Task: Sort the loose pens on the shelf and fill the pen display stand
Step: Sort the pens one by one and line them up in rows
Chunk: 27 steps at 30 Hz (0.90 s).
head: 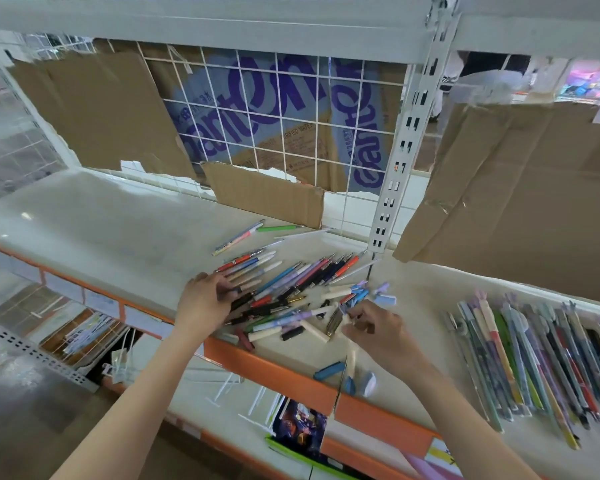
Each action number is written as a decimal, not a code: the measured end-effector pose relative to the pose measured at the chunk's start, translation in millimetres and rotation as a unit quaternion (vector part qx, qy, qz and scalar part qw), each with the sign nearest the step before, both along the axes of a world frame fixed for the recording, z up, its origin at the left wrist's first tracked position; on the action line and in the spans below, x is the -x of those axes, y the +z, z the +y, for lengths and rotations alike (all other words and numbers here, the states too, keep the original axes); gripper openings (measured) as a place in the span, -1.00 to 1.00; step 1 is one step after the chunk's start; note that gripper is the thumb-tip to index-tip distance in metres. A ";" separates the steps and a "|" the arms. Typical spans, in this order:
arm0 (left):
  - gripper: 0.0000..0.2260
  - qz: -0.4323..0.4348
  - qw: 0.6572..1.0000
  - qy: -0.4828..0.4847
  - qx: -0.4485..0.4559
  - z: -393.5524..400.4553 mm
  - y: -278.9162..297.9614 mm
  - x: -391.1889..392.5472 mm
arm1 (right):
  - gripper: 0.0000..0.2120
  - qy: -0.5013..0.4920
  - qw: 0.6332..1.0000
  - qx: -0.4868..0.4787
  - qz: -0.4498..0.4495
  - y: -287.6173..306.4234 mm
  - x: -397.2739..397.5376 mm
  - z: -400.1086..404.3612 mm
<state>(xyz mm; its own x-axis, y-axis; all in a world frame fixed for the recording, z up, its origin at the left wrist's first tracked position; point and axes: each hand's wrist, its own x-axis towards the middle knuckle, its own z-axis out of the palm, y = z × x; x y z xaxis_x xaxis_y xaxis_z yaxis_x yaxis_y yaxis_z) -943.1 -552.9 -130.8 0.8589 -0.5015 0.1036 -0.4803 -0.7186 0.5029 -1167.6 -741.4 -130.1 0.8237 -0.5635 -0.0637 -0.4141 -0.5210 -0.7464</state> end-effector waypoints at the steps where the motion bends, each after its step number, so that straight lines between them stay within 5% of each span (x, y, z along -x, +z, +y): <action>1: -0.90 0.000 1.000 -0.005 -0.004 -0.3 -0.9 -0.1 | -0.90 0.002 1.000 -0.002 0.003 0.1 -1.2 0.3; 12: -0.92 -0.024 0.999 -0.027 0.036 -30.3 6.0 -12.1 | -0.80 0.010 1.000 -0.010 0.000 7.7 -5.0 3.1; 16: -0.78 -0.027 0.999 -0.028 -0.035 -28.4 1.9 -20.7 | -0.84 -0.002 1.000 -0.001 -0.004 7.6 -0.5 -0.2; 23: -0.82 0.006 0.999 -0.040 -0.035 -24.9 3.3 -20.3 | -0.86 -0.016 1.000 0.003 -0.009 3.9 3.3 -2.9; 27: -0.83 0.036 0.988 -0.066 -0.133 -31.6 11.5 -21.8 | -0.88 -0.024 1.000 -0.012 -0.016 3.9 0.8 -2.9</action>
<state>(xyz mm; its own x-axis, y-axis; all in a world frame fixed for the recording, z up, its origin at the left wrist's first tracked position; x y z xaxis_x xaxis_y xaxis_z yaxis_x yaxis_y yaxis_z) -921.2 -584.6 -119.3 0.7848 -0.6105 -0.1069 -0.5479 -0.7640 0.3408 -1168.4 -744.4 -126.2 0.7980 -0.6004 -0.0517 -0.4140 -0.4838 -0.7711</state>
